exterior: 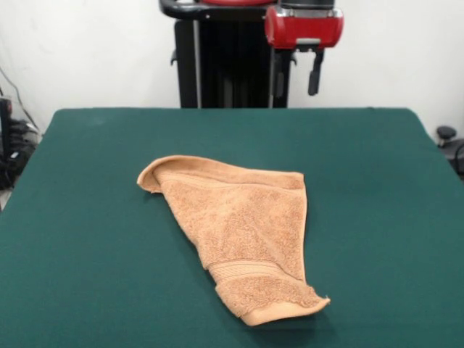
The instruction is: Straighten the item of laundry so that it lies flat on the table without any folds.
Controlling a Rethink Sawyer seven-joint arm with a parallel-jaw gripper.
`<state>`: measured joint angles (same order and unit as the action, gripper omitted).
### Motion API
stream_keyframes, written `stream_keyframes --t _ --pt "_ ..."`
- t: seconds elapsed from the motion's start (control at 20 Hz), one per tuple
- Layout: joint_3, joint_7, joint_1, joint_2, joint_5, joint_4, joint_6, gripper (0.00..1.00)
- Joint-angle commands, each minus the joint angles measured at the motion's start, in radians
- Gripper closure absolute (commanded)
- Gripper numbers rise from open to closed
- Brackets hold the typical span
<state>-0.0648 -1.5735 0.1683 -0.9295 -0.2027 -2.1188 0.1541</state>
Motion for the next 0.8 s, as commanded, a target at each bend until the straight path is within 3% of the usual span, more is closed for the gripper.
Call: stream_keyframes --t 0.05,0.8 --pt "-0.075 -0.12 -0.03 -0.001 -0.021 -0.012 -0.003 0.0" --pt "-0.063 -0.126 -0.042 -0.004 -0.022 -0.019 -0.008 0.0"
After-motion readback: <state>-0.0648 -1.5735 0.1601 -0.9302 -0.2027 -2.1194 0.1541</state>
